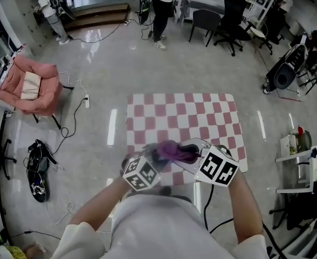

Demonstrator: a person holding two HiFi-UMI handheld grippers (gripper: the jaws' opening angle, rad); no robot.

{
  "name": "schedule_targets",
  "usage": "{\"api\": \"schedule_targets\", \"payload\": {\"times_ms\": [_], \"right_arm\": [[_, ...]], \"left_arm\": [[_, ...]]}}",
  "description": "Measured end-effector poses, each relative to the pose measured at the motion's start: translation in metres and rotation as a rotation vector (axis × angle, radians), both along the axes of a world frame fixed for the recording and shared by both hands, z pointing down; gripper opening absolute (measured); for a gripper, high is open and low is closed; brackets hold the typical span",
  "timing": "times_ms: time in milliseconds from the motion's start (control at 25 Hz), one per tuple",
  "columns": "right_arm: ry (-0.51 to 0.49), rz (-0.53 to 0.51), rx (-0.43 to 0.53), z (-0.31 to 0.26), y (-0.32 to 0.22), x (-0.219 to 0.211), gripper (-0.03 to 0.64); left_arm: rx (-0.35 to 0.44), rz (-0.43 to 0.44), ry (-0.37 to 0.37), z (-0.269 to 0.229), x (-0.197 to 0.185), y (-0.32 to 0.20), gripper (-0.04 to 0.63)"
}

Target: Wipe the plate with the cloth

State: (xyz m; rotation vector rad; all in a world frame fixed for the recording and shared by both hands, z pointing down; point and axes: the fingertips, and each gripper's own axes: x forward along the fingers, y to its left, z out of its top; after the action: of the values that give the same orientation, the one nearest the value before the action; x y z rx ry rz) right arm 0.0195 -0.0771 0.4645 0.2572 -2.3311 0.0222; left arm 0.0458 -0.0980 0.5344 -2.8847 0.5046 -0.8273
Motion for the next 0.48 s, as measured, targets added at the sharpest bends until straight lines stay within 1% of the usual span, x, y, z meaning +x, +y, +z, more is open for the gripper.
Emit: {"api": "schedule_targets", "payload": {"times_ms": [160, 280, 480], "right_arm": [[-0.028, -0.020, -0.009, -0.002, 0.001, -0.014, 0.120], [-0.056, -0.015, -0.032, -0.001, -0.002, -0.016, 0.121], [-0.147, 0.022, -0.094, -0.007, -0.010, -0.011, 0.120]], "left_arm": [[0.007, 0.010, -0.001, -0.001, 0.001, 0.001, 0.040], [0.034, 0.019, -0.011, -0.002, 0.002, 0.001, 0.040], [0.081, 0.026, -0.010, -0.007, -0.003, 0.001, 0.040]]}}
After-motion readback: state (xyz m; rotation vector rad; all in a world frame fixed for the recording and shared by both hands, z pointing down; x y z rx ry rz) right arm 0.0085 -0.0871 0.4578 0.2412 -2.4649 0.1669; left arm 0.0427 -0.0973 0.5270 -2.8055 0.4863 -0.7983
